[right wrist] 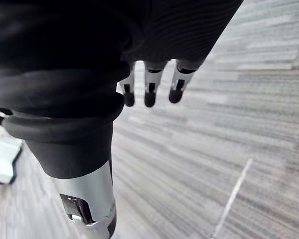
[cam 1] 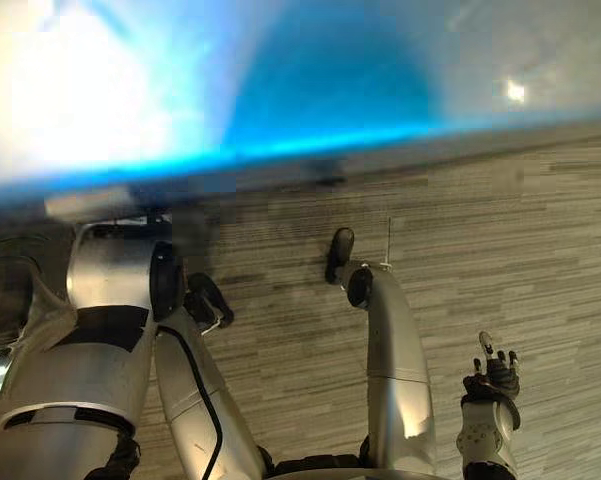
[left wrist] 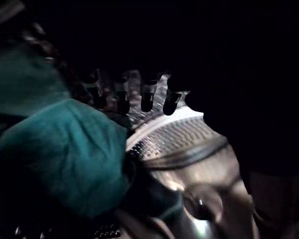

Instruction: Pick up the laundry basket with both hands and put the clothes into the washing machine.

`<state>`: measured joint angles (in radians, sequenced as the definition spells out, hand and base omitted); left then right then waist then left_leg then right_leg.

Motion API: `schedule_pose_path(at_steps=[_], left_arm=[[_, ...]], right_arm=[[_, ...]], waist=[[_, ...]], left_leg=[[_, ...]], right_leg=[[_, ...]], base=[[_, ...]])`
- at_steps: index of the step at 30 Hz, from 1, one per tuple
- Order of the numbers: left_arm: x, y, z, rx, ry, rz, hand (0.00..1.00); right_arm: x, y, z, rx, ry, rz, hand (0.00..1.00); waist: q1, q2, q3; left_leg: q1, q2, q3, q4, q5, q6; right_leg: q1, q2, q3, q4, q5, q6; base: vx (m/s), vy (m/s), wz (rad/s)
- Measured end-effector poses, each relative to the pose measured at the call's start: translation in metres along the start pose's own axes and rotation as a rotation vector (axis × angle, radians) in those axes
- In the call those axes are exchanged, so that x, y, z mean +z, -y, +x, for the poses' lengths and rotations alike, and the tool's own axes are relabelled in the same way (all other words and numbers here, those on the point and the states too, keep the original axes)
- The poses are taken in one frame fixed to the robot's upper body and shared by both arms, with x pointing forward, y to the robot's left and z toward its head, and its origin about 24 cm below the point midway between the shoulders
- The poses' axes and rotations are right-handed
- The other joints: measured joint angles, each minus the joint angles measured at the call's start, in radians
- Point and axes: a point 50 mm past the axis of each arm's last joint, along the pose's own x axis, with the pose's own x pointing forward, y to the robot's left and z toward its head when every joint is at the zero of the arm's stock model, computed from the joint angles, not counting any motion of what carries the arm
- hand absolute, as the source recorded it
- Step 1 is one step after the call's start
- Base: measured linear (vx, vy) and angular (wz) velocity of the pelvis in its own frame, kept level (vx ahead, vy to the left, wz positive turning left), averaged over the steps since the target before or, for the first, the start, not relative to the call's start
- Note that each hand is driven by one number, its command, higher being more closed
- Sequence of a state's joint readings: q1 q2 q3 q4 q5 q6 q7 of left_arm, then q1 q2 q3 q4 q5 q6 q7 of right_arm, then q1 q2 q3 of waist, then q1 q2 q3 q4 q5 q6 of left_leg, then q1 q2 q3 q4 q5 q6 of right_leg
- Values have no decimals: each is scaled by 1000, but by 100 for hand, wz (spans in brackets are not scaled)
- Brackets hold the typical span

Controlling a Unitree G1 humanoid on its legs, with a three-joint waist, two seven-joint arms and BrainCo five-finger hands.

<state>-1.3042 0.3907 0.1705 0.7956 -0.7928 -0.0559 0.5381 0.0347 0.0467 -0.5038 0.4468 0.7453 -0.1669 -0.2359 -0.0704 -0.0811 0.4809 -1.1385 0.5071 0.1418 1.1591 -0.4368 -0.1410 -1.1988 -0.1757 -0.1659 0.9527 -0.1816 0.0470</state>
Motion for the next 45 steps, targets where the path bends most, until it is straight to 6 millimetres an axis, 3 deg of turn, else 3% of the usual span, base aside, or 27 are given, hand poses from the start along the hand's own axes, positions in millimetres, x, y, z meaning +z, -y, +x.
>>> schedule_pose_path(at_steps=[3, 8, 13, 15, 17, 19, 20, 25, 28, 31, 34, 38, 40, 42, 44, 45], left_arm=[[-10, -22, 2, 66, -65, -130, 0], [-16, -66, -3, 129, 28, 132, 0], [-79, -142, -42, 278, -76, 416, 0], [-113, -182, -76, 346, -190, 491, 0], [-143, -226, -123, 420, -326, 548, 0], [-158, -254, -157, 467, -422, 587, 0], [-166, -276, -185, 507, -497, 606, 0], [-176, -361, -301, 698, -843, 759, 0], [-167, -392, -351, 807, -999, 798, 0], [-165, -404, -382, 871, -1123, 787, 0], [-166, -406, -391, 868, -1175, 763, 0], [-168, -404, -383, 833, -1166, 753, 0], [-169, -402, -379, 797, -1169, 769, 0], [-170, -401, -373, 725, -1182, 813, 0], [-175, -397, -371, 676, -1196, 834, 0], [-177, -395, -372, 655, -1204, 841, 0]], right_arm=[[-7, 2, -1, -14, -36, -3, 0], [-16, 7, -3, -35, -74, -13, 0], [-24, 13, -4, -58, -108, -30, 0], [-27, 17, -4, -72, -121, -38, 0], [-33, 24, -5, -100, -152, -58, 0], [-39, 30, -6, -123, -186, -76, 0], [-42, 36, -7, -140, -208, -98, 0], [-56, 75, -21, -243, -298, -190, 0], [-63, 101, -32, -329, -360, -202, 0], [-66, 123, -40, -416, -403, -209, 0], [-67, 143, -47, -508, -441, -194, 0], [-68, 142, -44, -501, -475, -259, 0], [-70, 131, -38, -461, -476, -276, 0], [-72, 119, -31, -395, -486, -330, 0], [-68, 114, -26, -364, -477, -367, 0], [-68, 109, -22, -343, -471, -380, 0]], waist=[[-1, -3, -6], [-3, -3, -33], [3, -2, -39], [6, -1, -41], [16, 1, -64], [23, 2, -92], [31, 6, -110], [57, 55, -238], [60, 74, -303], [57, 98, -354], [55, 119, -397], [33, 113, -407], [35, 103, -402], [44, 95, -396], [57, 104, -384], [61, 117, -380]], left_leg=[[24, 0, 0, -13, 0, 0], [53, 0, 2, -53, 7, 2], [211, -21, 34, -158, 37, -1], [322, -44, 58, -235, 60, -4], [444, -79, 79, -335, 94, -9], [531, -99, 95, -401, 112, -9], [608, -116, 110, -459, 127, -10], [853, -178, 153, -677, 184, -6], [968, -212, 182, -812, 233, -12], [1091, -240, 207, -964, 298, -24], [1166, -245, 208, -1058, 348, -40], [1189, -237, 183, -1080, 396, -47], [1173, -217, 182, -1013, 396, -47], [1118, -174, 177, -830, 394, -44], [1080, -139, 163, -694, 395, -38], [1063, -148, 143, -630, 372, -23]], right_leg=[[24, 4, -2, -17, 3, 2], [55, 18, -11, -65, 24, -2], [208, 12, -27, -145, 30, 3], [306, -2, -33, -193, 31, 6], [420, -20, -46, -261, 38, 14], [498, -28, -54, -305, 42, 19], [570, -34, -63, -348, 46, 26], [820, -40, -107, -540, 88, 60], [920, -46, -121, -642, 119, 74], [1019, -34, -135, -747, 152, 81], [1105, -3, -158, -840, 178, 78], [1216, 33, -195, -985, 233, 68], [1237, 47, -187, -1007, 241, 59], [1260, 62, -171, -1004, 227, 33], [1279, 77, -146, -1001, 219, 22], [1282, 73, -121, -989, 216, 19]], base=[[-49, 11, 1], [-38, -4, -5], [36, -14, 16], [114, -32, 28], [133, -33, 34], [111, -25, 25], [152, -39, 31], [125, -1, 20], [132, 19, 7], [131, -14, 2], [84, -16, 8], [30, -54, 24], [-43, -75, -10], [-92, -100, -26], [-85, -53, -41], [-50, 26, -49]])
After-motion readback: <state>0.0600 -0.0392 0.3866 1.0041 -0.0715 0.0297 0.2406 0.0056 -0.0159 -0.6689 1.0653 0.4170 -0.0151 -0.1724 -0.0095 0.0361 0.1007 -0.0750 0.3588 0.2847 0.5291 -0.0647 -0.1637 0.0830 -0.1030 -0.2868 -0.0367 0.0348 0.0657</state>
